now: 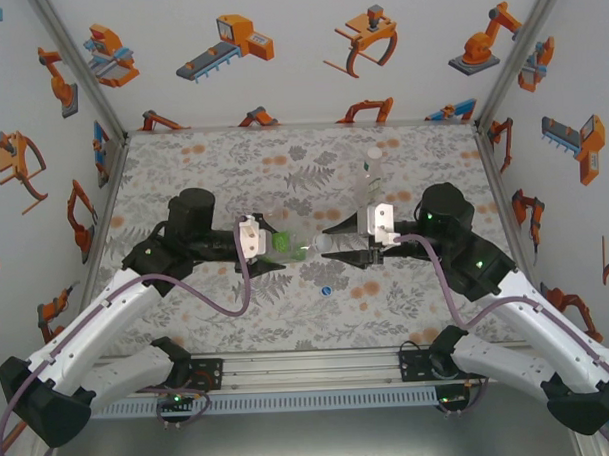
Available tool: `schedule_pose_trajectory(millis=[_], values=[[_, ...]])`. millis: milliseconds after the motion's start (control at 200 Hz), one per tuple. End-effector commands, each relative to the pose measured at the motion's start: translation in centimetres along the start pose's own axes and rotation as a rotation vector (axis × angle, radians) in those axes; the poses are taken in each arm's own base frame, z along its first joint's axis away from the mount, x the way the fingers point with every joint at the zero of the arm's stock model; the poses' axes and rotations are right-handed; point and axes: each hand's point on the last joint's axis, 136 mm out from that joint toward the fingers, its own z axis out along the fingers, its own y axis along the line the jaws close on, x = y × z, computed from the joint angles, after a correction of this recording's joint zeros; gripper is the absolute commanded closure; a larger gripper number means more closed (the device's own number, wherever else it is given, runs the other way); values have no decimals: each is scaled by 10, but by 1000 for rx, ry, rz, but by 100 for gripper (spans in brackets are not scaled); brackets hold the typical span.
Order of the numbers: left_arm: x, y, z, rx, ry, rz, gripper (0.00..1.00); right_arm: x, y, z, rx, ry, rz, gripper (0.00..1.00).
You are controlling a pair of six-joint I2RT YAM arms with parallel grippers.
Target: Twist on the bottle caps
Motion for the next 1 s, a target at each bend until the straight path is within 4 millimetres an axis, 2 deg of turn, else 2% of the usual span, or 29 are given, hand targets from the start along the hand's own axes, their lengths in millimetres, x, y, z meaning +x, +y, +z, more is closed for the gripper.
schedule_pose_trajectory(millis=[0, 235, 591, 696, 821, 996], values=[[-15, 0, -3, 12, -36, 39, 100, -16, 1, -3, -10, -37, -42, 61], [-14, 2, -3, -2, -26, 42, 100, -12, -3, -3, 23, -29, -9, 76], [-3, 24, -6, -141, 30, 49, 100, -4, -37, 12, 140, -68, 379, 97], [4, 37, -9, -211, 76, 40, 100, -1, -52, 11, 219, -99, 489, 100], [5, 40, -11, -245, 82, 48, 100, 5, -64, 12, 276, -129, 641, 100], [9, 48, -13, -291, 102, 46, 100, 24, -81, 8, 398, -110, 864, 100]])
